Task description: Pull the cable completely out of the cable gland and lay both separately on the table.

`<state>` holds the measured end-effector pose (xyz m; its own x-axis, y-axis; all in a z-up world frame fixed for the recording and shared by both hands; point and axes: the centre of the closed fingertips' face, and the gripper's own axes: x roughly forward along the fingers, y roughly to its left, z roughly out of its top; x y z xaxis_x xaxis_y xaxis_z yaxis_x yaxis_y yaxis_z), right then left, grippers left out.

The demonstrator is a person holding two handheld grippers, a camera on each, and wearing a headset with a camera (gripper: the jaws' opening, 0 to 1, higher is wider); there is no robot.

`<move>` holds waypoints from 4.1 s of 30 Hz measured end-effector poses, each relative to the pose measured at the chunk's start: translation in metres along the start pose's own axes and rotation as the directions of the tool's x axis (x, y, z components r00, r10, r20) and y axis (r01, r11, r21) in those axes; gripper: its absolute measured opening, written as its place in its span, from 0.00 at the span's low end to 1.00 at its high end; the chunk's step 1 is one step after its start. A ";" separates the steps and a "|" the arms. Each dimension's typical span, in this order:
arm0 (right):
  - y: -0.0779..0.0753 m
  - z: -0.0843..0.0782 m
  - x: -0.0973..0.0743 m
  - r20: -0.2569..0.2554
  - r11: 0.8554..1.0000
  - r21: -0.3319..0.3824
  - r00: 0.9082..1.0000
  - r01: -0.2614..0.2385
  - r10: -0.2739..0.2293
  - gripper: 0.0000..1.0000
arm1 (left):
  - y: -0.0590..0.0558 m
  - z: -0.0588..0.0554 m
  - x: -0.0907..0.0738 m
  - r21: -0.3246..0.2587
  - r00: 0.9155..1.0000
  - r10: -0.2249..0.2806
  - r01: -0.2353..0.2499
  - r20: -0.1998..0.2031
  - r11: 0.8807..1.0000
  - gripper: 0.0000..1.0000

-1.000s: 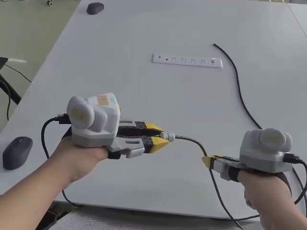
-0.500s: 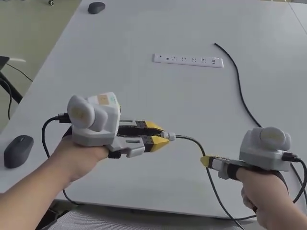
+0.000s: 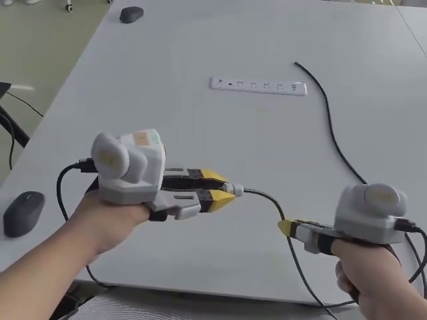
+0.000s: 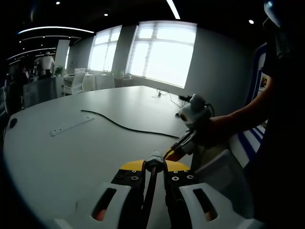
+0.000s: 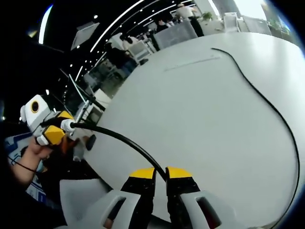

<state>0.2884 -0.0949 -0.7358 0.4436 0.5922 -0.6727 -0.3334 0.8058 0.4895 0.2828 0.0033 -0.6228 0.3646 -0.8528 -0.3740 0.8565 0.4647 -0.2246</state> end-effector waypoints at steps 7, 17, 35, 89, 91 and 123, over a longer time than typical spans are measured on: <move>0.009 0.006 -0.008 0.041 0.998 -0.049 0.998 -0.038 0.040 0.15 | -0.001 0.000 0.000 0.002 1.000 0.003 -0.003 -0.001 1.000 0.15; 0.068 0.055 -0.026 0.138 0.756 -0.653 0.989 0.044 0.062 0.27 | -0.002 0.000 0.000 0.001 1.000 0.003 -0.003 -0.011 1.000 0.15; 0.112 0.055 -0.014 0.040 0.418 -0.908 0.992 -0.013 0.118 0.10 | -0.004 0.000 0.002 -0.004 1.000 -0.001 0.001 -0.010 1.000 0.15; 0.038 0.022 -0.004 -0.006 0.849 -0.524 0.997 -0.069 0.077 0.00 | -0.003 -0.001 0.010 -0.003 1.000 0.002 -0.002 -0.018 1.000 0.15; 0.032 0.021 -0.006 0.001 0.862 -0.503 0.997 -0.061 0.071 0.00 | -0.004 0.000 0.010 -0.004 1.000 0.001 -0.001 -0.018 1.000 0.15; 0.007 0.007 -0.012 -0.008 0.876 -0.480 0.999 -0.051 0.054 0.00 | -0.004 -0.004 0.013 -0.018 0.999 0.017 -0.018 -0.029 1.000 0.15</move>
<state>0.2868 -0.0966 -0.7203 0.4181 0.6345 -0.6501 -0.7140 0.6720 0.1967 0.2822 -0.0086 -0.6304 0.3684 -0.8373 -0.4039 0.8431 0.4840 -0.2344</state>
